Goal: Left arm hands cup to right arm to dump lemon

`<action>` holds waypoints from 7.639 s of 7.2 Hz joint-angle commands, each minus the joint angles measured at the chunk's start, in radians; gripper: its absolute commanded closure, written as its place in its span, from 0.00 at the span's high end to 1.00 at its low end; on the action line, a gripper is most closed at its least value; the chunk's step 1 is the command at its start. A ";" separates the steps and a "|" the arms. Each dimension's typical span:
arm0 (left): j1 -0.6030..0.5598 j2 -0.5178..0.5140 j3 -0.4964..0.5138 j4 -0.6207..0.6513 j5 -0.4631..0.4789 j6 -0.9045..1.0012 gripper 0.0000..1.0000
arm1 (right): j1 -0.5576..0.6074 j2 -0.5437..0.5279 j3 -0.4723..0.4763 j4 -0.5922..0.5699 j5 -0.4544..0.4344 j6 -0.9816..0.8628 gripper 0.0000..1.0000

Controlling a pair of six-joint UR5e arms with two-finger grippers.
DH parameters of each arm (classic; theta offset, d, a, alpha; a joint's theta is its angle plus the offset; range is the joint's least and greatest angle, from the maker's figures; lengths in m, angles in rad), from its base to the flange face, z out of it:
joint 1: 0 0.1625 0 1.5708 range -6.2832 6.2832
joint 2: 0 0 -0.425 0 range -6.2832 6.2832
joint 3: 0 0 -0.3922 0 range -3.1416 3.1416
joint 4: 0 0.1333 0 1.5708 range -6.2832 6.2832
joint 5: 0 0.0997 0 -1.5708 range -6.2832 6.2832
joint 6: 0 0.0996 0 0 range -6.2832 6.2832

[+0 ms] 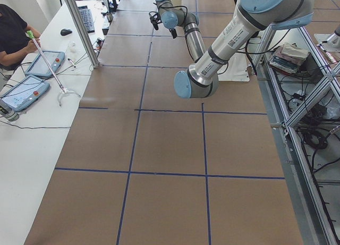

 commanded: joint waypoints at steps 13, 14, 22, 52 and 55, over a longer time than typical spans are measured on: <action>-0.008 0.048 -0.034 0.000 0.009 0.008 1.00 | 0.161 0.105 -0.326 0.468 0.020 1.790 0.43; -0.009 0.048 -0.032 0.000 0.009 0.008 1.00 | 0.161 0.105 -0.320 0.468 0.021 1.786 0.42; -0.011 0.048 -0.034 0.000 0.009 0.008 1.00 | 0.100 0.229 -0.085 0.099 -0.001 1.417 0.41; 0.012 0.009 -0.019 0.015 0.092 0.138 0.83 | -1.132 0.838 0.363 -1.441 -1.322 -0.784 0.53; 0.023 0.014 -0.017 0.015 0.101 0.140 0.70 | -1.132 0.838 0.366 -1.441 -1.322 -0.785 0.53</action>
